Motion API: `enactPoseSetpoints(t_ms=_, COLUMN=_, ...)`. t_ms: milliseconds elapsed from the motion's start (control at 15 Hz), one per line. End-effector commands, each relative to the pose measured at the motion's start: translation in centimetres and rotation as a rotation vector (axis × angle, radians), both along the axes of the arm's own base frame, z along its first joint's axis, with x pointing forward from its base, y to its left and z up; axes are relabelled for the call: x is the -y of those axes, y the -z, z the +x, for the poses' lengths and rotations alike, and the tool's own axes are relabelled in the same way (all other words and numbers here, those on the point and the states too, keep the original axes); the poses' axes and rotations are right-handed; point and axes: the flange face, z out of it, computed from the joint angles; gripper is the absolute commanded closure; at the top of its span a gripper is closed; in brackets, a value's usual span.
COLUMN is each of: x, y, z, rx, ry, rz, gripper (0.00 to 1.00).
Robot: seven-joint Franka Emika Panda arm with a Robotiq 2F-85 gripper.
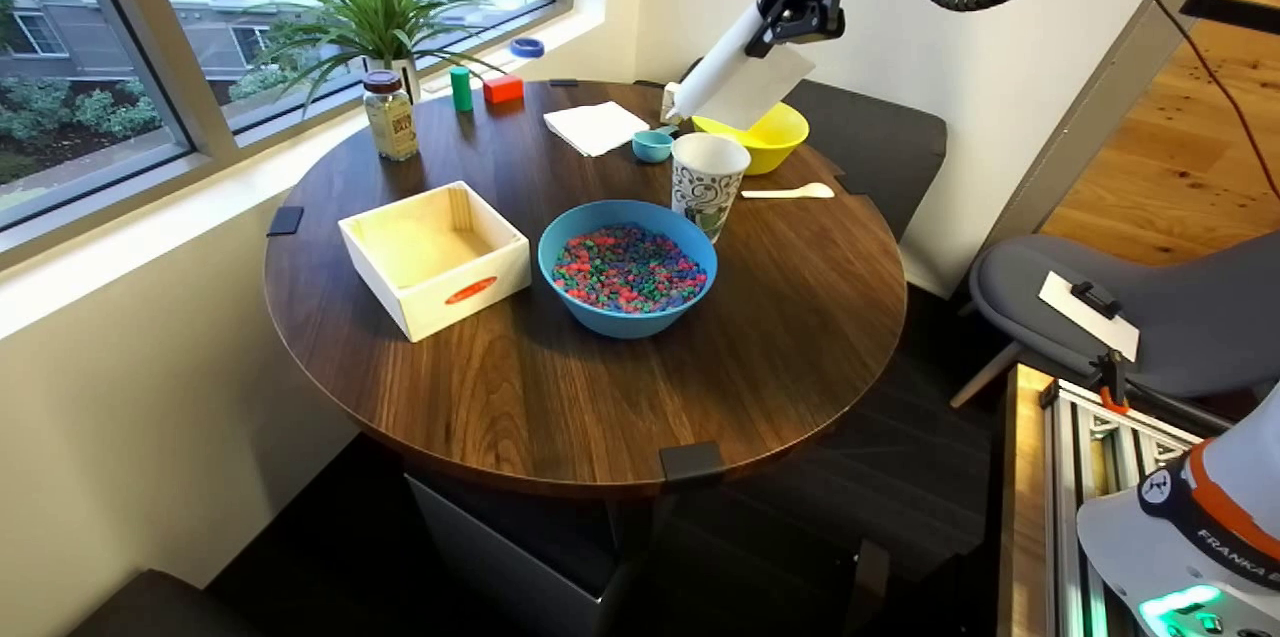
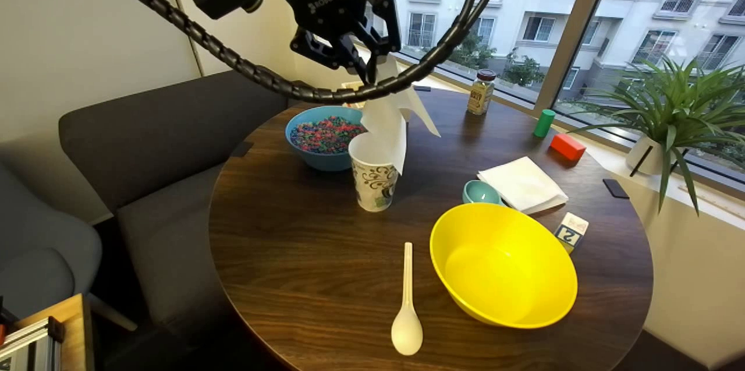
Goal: Put the spoon and paper towel over the cup
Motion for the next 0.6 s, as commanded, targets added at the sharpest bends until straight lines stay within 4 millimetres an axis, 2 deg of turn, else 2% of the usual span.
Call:
enactPoseSetpoints(t_ms=0, x=-1.1, y=1.4, z=1.2, rx=-0.010, ry=-0.003, rz=-0.031, gripper=0.99)
enactPoseSetpoints(t_ms=533, x=-4.1, y=2.6, z=0.9, rx=-0.023, ry=-0.007, rz=-0.080, gripper=0.99)
